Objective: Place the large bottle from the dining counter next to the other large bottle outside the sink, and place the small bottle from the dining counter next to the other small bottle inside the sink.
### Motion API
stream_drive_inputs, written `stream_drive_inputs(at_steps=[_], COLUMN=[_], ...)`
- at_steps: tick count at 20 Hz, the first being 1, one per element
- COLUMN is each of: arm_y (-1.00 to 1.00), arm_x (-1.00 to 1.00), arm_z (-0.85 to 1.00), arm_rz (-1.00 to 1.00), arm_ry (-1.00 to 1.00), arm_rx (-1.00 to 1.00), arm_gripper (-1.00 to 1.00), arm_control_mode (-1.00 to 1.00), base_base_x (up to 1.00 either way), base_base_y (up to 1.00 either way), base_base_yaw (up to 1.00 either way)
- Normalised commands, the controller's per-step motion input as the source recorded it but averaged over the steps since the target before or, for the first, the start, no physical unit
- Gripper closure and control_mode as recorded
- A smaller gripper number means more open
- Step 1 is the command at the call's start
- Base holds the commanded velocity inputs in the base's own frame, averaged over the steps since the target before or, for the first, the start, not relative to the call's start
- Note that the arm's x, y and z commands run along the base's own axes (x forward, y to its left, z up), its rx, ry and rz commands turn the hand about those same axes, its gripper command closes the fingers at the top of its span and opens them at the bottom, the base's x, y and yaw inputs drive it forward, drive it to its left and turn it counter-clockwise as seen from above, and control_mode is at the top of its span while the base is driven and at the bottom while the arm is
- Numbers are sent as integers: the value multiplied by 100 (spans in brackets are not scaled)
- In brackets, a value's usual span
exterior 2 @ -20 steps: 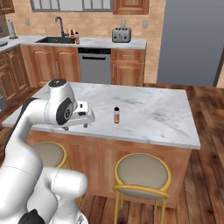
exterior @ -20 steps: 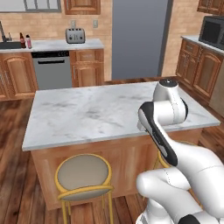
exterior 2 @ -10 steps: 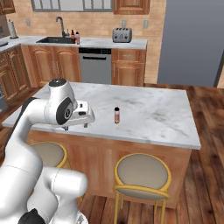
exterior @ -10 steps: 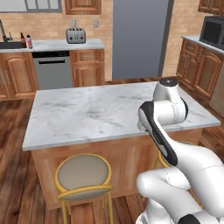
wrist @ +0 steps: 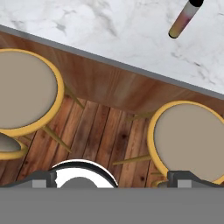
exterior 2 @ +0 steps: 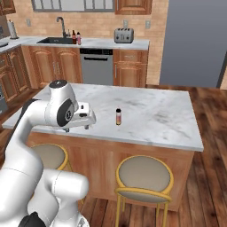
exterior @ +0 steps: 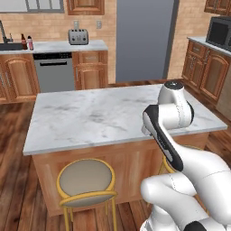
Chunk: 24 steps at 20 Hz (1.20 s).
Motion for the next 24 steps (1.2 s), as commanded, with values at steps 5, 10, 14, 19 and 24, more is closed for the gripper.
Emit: stream_drive_inputs(at_steps=[5, 10, 14, 19, 24], arm_y=[0, -9, -24, -23, -5], arm_x=[0, 0, 1, 15, 33], arm_z=[-1, -1, -2, 0, 0], arm_rz=[0, 1, 0, -5, -8], arm_ry=[0, 0, 0, 0, 0], arm_rx=[0, 0, 0, 0, -1], arm_gripper=[-100, -100, -100, -100, -100], arm_control_mode=[-100, -100, -100, -100, -100], base_base_x=[4, 0, 0, 0, 0], base_base_y=[0, 0, 0, 0, 0], base_base_yaw=[0, 0, 0, 0, 0])
